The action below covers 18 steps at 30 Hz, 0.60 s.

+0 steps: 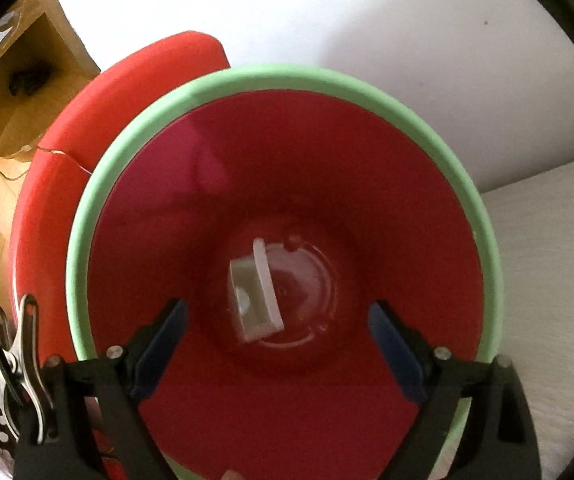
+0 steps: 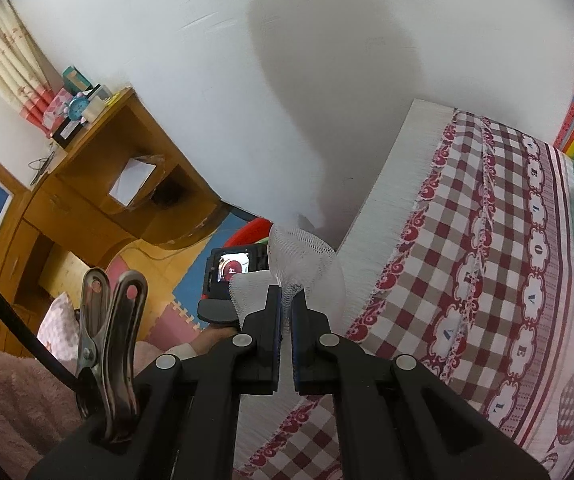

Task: Collect trash
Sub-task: 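Move the right gripper over the red bucket and release the white plastic bag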

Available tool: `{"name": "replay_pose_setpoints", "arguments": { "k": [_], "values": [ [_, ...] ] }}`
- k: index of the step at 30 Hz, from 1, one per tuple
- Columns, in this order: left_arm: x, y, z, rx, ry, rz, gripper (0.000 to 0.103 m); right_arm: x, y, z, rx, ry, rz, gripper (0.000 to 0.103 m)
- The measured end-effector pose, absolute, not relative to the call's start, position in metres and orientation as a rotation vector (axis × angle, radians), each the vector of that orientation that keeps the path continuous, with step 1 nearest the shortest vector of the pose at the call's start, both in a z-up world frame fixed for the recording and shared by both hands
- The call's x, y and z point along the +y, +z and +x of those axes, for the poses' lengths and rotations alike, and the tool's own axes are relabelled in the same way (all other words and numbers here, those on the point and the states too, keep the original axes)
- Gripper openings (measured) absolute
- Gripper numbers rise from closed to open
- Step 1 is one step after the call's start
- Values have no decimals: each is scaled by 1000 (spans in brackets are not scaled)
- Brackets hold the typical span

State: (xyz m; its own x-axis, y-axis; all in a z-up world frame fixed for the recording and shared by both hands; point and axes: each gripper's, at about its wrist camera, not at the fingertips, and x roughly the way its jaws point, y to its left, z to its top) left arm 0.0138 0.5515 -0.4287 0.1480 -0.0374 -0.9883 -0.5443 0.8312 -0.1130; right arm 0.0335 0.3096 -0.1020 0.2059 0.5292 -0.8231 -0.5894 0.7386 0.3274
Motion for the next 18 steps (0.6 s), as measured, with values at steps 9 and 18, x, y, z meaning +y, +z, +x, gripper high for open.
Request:
{"name": "replay_pose_setpoints", "arguments": {
  "k": [9,18],
  "values": [
    [552,-394,10,1336,392,-546,94,341,-110,39,1130,826,-73,5],
    [571,-351,-17,1290,424,-581,94,386,-135,50,1163,866,-77,5]
  ]
}}
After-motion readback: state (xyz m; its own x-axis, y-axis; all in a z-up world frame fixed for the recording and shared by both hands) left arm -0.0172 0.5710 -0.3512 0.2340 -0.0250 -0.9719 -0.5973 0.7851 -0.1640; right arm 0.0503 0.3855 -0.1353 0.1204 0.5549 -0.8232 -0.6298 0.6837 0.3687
